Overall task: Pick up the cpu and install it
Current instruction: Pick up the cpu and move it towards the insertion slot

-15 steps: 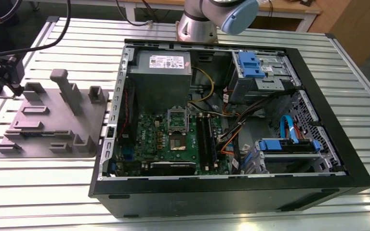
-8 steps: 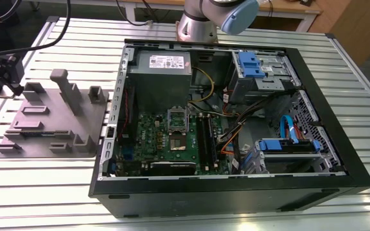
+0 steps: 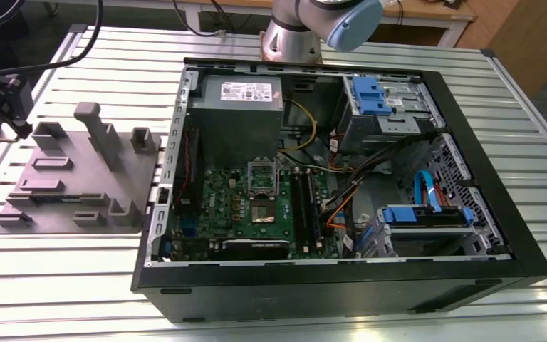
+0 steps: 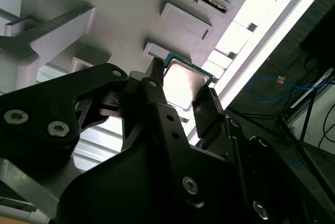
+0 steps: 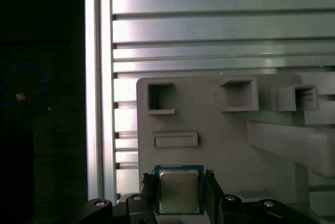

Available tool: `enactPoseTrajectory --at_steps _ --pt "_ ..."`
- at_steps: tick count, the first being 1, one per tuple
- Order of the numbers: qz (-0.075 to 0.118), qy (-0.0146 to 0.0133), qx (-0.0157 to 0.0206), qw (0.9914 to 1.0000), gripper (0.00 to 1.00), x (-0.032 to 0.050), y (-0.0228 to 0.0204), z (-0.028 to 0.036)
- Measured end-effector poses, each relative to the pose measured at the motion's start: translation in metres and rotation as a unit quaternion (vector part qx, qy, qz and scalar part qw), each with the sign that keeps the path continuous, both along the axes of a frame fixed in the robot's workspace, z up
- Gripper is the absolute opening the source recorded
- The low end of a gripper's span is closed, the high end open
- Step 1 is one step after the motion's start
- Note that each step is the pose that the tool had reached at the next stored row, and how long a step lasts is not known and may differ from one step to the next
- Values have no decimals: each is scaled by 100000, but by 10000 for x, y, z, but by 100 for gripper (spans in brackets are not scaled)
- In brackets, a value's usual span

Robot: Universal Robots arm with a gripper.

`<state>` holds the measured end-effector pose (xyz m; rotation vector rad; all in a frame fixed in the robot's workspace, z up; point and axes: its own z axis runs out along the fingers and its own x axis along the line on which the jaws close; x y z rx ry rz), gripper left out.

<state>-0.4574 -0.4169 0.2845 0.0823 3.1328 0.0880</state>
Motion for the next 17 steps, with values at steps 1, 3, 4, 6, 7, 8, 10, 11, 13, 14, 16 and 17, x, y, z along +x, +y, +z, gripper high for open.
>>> enactPoseTrajectory --at_steps 1,3,4,6,7,8,10,11,13,14,16,17 --pt "0 -3 1 100000 47 0 0 1" --pt "0 6 -5 100000 47 0 0 7" --pt "-2 7 -5 100000 47 0 0 11" --pt "0 3 -2 100000 47 0 0 17" --pt "0 7 -4 100000 47 0 0 21" --pt "0 10 -6 100000 47 0 0 26" --pt "1 6 -3 100000 47 0 0 37" --pt "1 9 -6 100000 47 0 0 45" --pt "1 -10 6 100000 47 0 0 51" --pt "2 -13 7 100000 47 0 0 51" --pt "1 3 -3 100000 47 0 0 61" --pt "1 2 -2 100000 47 0 0 63"
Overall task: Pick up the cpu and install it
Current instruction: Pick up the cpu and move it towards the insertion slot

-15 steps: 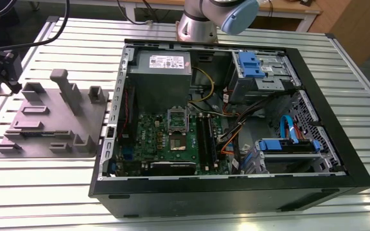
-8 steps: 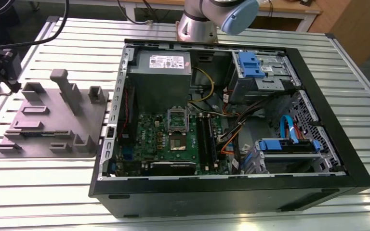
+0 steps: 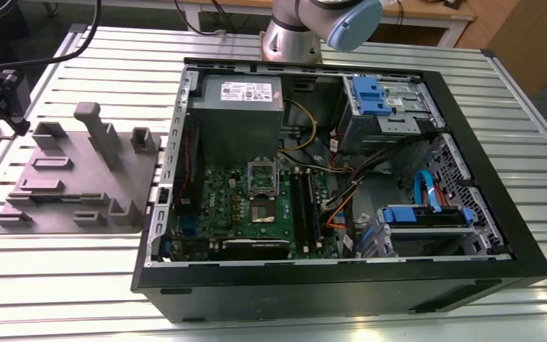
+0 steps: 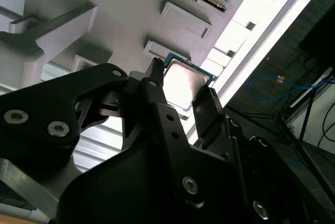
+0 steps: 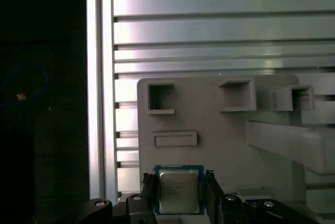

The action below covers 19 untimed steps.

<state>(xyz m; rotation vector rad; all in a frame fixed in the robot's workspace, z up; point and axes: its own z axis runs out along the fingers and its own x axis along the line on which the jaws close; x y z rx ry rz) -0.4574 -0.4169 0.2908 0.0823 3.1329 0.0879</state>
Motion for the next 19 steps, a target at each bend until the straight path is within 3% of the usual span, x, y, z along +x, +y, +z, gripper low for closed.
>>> enactPoseTrajectory --at_steps 19 --pt "1 -3 3 100000 47 0 0 63"
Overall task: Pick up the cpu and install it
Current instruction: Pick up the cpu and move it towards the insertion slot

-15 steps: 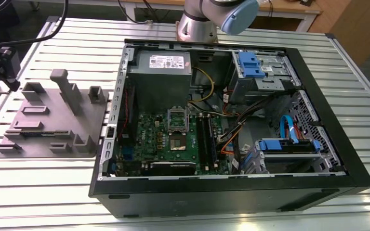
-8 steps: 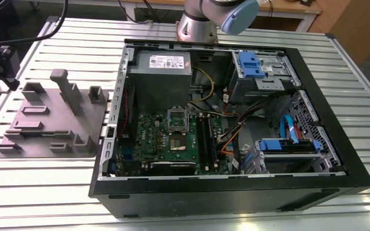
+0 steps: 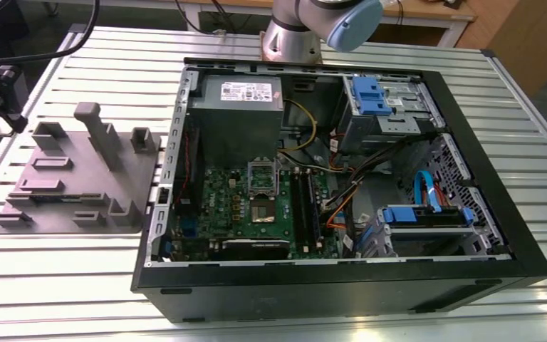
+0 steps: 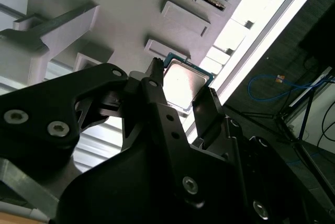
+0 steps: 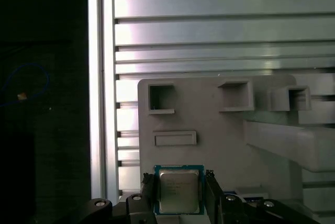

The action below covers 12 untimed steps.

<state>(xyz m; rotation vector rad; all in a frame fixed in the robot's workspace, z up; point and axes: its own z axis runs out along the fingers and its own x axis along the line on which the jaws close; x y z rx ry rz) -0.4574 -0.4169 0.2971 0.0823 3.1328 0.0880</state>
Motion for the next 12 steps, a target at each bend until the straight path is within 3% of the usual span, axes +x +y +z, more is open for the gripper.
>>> enactPoseTrajectory --at_steps 12 --pt "5 8 -6 100000 47 0 0 44"
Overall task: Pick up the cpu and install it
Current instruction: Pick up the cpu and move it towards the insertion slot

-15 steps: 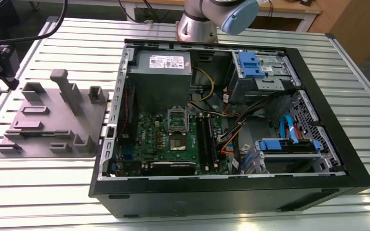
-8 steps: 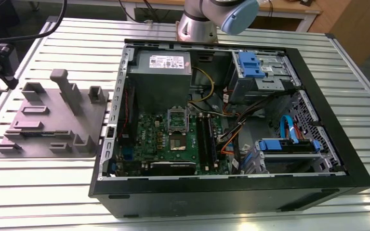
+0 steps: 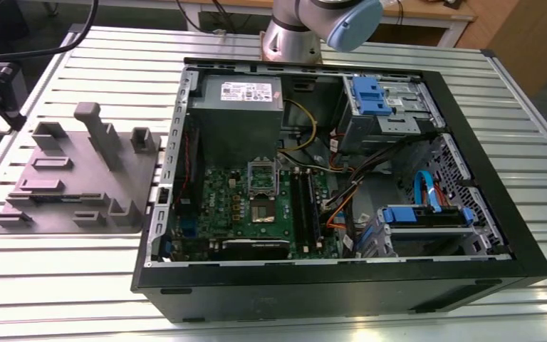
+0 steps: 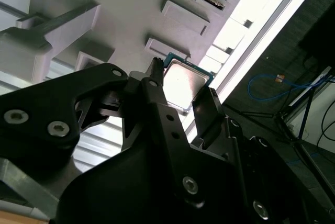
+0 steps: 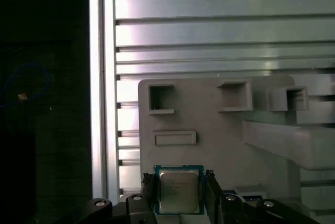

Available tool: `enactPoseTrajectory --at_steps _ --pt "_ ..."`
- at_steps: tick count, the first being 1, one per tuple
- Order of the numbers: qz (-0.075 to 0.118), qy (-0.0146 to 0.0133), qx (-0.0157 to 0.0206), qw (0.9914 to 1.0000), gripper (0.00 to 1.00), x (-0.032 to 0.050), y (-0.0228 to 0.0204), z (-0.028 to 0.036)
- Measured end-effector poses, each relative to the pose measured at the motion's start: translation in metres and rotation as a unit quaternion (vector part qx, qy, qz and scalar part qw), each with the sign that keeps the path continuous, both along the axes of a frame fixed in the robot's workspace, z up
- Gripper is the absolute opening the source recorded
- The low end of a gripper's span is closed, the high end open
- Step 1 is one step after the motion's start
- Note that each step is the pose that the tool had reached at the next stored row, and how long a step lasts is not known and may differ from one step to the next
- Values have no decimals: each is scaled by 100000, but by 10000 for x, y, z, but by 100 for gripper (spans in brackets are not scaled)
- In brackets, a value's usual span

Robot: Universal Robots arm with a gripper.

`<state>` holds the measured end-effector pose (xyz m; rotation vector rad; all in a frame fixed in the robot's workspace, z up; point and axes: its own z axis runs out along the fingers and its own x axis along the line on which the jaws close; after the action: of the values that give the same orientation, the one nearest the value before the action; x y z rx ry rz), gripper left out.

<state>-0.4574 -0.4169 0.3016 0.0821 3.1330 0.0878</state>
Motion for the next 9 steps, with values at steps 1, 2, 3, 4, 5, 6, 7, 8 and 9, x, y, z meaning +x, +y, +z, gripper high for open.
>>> enactPoseTrajectory --at_steps 1,2,3,4,5,6,7,8,9 --pt "-10 -1 -1 100000 47 0 0 5" --pt "-10 -7 6 100000 47 0 0 9" --pt "-10 -8 5 100000 47 0 0 15" --pt "-8 -5 3 100000 47 0 0 20" --pt "-7 -5 4 100000 47 0 0 25" --pt "-5 -8 6 100000 47 0 0 30" --pt "-5 -5 4 100000 47 0 0 36" --pt "-6 -9 7 100000 47 0 0 40" --pt "-7 -8 5 100000 47 0 0 45"
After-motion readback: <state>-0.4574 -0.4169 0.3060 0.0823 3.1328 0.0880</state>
